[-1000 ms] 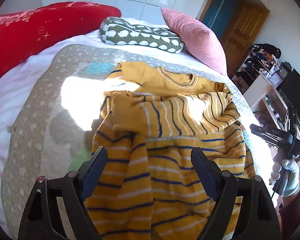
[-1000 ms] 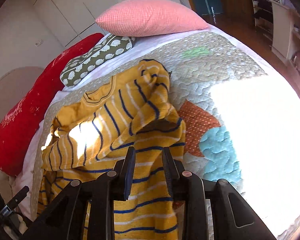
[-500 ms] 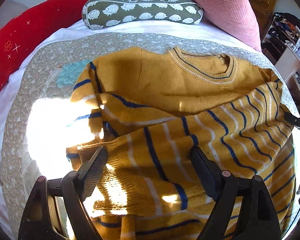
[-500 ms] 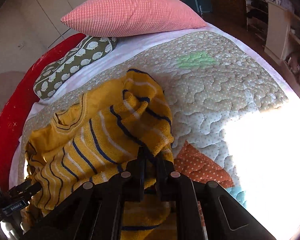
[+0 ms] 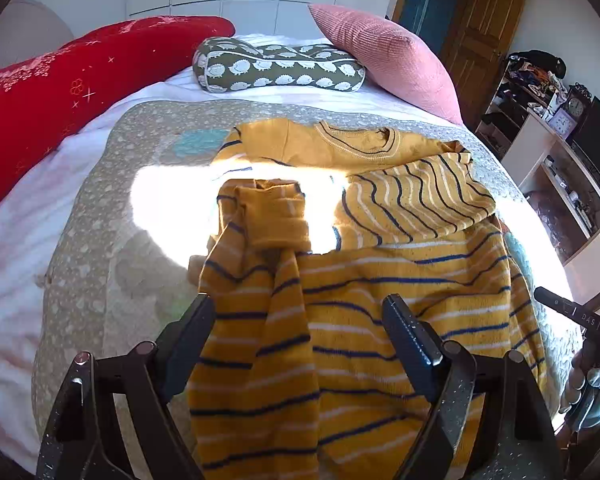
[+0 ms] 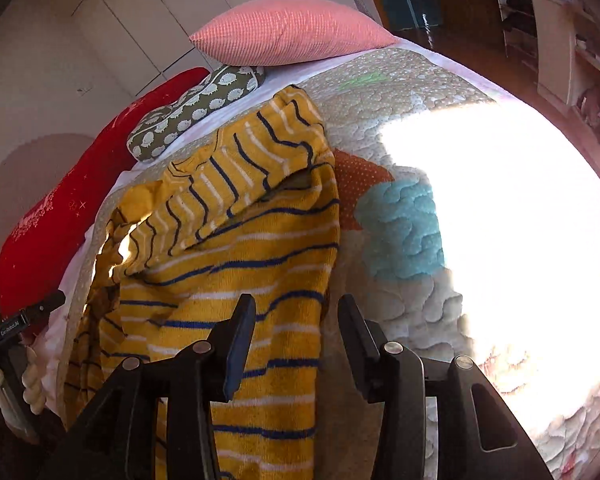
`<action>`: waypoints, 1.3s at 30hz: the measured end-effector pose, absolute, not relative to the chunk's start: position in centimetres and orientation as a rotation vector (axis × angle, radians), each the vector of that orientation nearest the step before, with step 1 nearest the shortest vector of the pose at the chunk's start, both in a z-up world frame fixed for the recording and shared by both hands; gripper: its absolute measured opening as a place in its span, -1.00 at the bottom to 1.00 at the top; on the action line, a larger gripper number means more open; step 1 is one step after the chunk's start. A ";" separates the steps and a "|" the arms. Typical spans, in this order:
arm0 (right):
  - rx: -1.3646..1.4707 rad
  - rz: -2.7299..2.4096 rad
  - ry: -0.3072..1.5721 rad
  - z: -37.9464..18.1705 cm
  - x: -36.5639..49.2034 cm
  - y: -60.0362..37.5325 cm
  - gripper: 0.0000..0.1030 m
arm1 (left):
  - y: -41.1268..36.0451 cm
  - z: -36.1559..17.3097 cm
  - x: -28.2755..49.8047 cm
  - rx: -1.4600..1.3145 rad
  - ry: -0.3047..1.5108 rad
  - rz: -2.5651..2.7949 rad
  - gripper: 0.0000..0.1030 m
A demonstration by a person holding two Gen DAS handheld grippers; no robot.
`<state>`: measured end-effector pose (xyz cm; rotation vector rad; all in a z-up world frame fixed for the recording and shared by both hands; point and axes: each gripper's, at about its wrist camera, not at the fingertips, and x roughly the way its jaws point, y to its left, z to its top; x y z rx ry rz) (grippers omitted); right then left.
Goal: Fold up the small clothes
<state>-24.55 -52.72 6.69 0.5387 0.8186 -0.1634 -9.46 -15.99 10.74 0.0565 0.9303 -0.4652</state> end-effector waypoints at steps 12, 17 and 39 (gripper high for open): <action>0.336 0.142 0.822 8.3 -24.3 -37.7 -0.11 | -3.1 6.8 -16.2 -0.279 0.976 -0.231 0.64; 0.276 0.298 0.884 7.3 -20.3 -30.1 -0.11 | -0.4 6.6 -17.2 -0.323 0.963 -0.202 0.64; 0.050 0.483 0.808 15.8 -11.2 -16.3 -0.88 | 7.0 5.9 -19.1 -0.495 0.917 -0.185 0.64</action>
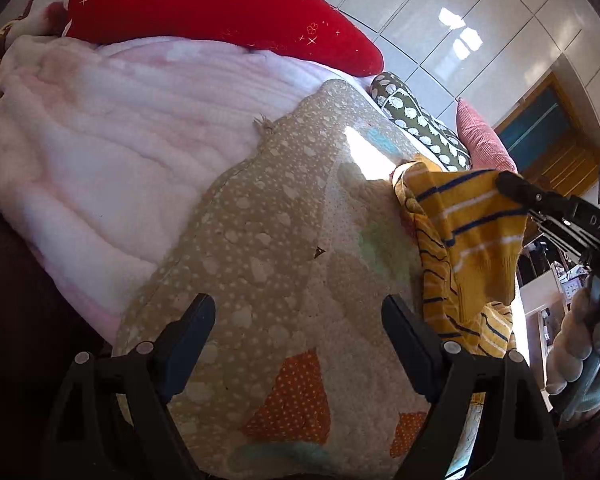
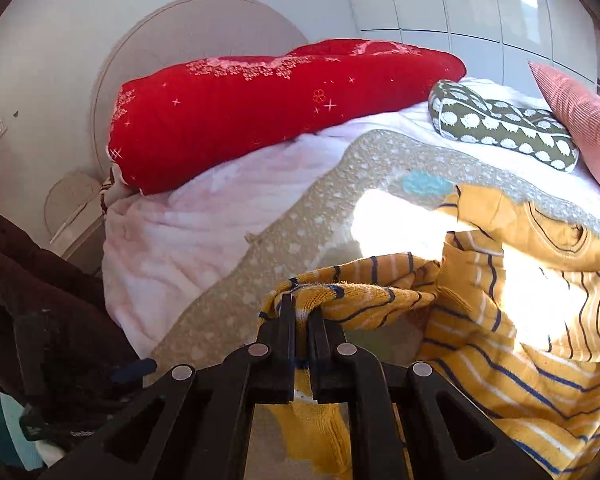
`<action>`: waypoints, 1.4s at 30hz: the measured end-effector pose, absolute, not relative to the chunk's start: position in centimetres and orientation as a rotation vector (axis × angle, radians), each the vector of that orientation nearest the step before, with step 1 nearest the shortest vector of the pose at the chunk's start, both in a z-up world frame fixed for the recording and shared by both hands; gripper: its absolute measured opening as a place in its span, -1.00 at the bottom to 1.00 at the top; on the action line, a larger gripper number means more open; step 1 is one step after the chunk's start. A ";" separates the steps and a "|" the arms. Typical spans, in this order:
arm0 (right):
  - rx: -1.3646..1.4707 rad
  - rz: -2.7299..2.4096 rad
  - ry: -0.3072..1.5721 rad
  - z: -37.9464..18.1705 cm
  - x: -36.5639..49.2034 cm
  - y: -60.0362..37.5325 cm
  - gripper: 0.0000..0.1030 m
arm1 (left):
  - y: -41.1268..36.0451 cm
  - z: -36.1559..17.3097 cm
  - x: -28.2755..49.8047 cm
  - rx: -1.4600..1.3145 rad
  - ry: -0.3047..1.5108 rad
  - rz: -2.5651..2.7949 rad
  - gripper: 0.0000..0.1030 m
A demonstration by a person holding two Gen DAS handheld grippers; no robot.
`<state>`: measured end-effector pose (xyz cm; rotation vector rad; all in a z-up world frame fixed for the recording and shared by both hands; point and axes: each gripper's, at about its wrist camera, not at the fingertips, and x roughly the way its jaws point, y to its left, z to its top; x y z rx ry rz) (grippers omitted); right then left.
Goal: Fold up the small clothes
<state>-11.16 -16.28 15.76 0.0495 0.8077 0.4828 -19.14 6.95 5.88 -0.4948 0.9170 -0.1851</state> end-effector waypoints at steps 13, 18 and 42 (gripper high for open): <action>0.039 0.227 0.477 30.2 -11.1 -27.4 -0.89 | 6.7 6.3 -19.5 -0.475 0.913 -0.188 0.64; 0.083 -0.082 0.576 27.6 -9.3 -38.2 -0.88 | 4.0 6.3 -19.2 -0.443 0.937 -0.243 0.64; 0.550 -0.106 0.857 3.5 -31.3 -48.8 -0.03 | -15.9 1.5 -14.9 -0.277 1.192 -0.664 0.67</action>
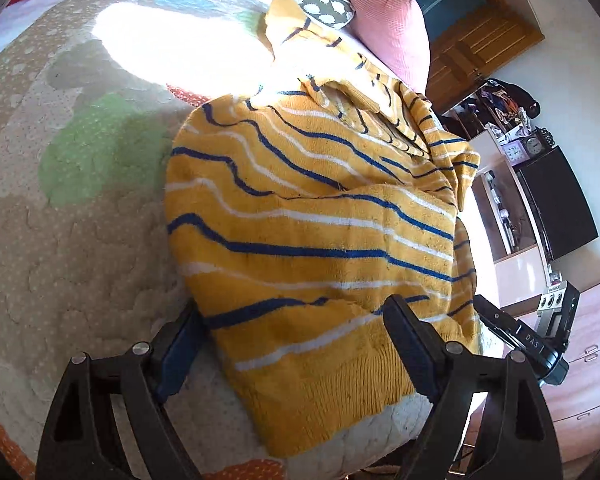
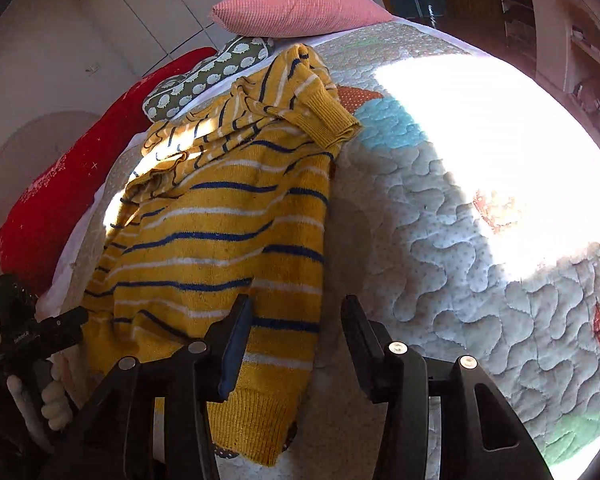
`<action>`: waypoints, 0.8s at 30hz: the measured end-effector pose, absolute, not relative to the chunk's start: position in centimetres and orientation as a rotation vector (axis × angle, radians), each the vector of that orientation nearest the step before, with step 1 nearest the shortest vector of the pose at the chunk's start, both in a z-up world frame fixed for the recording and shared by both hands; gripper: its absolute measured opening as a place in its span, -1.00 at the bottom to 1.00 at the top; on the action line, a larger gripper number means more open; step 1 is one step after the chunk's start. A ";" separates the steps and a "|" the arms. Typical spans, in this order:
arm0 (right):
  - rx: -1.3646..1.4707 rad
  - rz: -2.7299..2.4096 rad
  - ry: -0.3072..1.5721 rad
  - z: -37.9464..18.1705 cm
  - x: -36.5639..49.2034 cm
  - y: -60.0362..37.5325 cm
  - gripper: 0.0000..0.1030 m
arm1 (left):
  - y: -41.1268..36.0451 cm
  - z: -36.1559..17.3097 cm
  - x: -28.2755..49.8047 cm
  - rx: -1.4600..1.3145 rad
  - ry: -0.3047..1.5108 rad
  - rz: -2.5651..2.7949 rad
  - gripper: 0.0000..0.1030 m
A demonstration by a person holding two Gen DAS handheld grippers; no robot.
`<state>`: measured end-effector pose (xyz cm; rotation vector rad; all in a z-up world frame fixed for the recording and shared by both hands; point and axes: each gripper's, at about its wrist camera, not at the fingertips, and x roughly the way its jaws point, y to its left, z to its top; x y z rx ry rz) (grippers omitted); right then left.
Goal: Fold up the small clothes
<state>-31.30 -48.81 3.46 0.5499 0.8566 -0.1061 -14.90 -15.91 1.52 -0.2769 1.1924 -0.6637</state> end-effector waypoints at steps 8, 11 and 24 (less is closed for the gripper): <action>0.777 0.019 0.810 0.3 -30.5 -47.2 -0.80 | -17.8 3.7 -17.8 -0.085 1.184 -0.556 -0.86; 0.820 0.050 0.767 1.2 -31.9 -47.6 -0.81 | -16.3 6.3 -20.3 -0.068 1.115 -0.552 -0.86; 0.793 0.038 0.806 0.6 -42.1 -46.8 -0.66 | -12.1 4.3 -26.4 -0.079 1.149 -0.535 -0.78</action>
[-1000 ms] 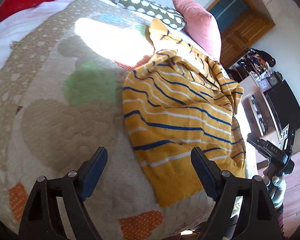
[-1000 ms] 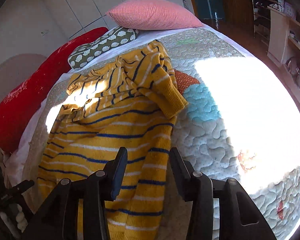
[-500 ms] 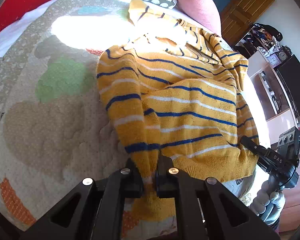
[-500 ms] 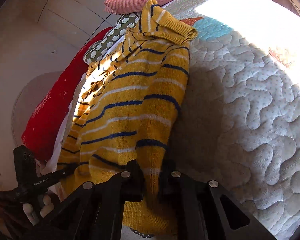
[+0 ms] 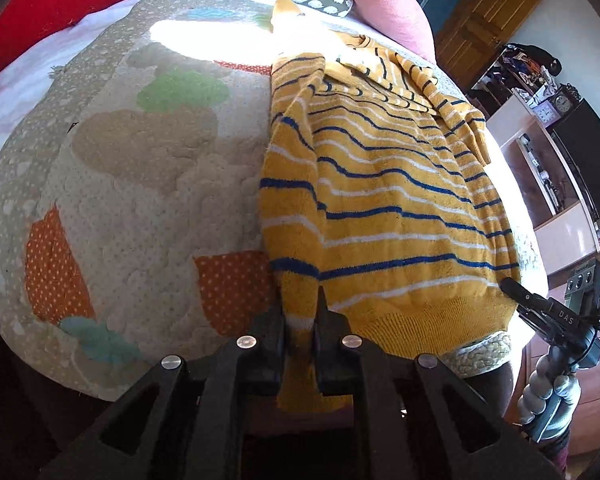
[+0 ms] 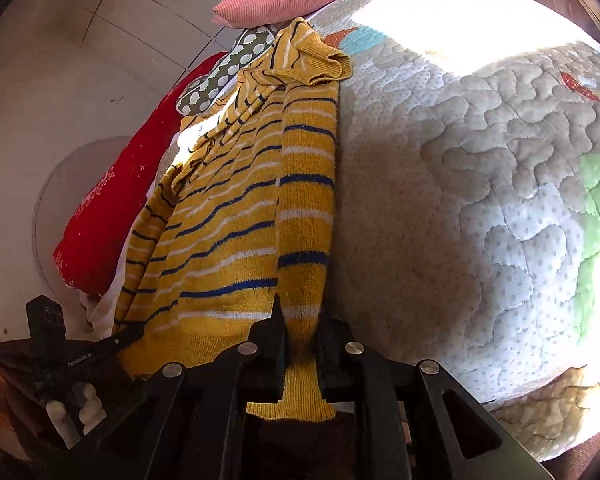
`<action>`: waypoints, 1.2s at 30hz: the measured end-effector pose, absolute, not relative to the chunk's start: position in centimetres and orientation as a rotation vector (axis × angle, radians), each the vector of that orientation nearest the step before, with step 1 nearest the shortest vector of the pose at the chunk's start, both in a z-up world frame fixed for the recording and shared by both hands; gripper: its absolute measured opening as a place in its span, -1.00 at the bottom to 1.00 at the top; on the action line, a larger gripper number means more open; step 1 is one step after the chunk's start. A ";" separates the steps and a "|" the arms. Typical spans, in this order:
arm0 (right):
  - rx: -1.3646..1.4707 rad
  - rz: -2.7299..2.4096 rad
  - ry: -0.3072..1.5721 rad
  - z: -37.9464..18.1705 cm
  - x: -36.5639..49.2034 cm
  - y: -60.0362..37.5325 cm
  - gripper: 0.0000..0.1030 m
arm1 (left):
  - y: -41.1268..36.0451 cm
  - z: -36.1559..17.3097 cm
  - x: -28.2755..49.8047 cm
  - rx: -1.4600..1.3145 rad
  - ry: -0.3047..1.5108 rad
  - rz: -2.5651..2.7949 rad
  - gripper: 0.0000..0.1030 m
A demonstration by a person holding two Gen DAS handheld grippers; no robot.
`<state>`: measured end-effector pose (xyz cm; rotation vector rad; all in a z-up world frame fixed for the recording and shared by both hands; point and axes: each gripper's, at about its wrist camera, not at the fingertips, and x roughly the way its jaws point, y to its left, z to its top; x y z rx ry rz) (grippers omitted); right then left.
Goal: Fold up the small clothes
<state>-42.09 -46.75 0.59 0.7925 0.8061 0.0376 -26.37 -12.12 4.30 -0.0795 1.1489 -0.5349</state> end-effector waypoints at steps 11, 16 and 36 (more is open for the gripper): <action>0.629 -0.059 0.714 6.3 -42.2 -47.3 -0.40 | -7.6 12.1 -25.7 -0.093 0.937 -0.498 -0.09; 0.611 -0.016 0.698 7.8 -37.7 -46.3 -0.30 | -13.0 14.9 -20.0 -0.092 0.887 -0.568 0.32; 0.654 -0.043 0.766 4.9 -35.1 -48.5 -0.30 | -29.9 5.4 3.9 0.131 1.200 -0.422 -0.89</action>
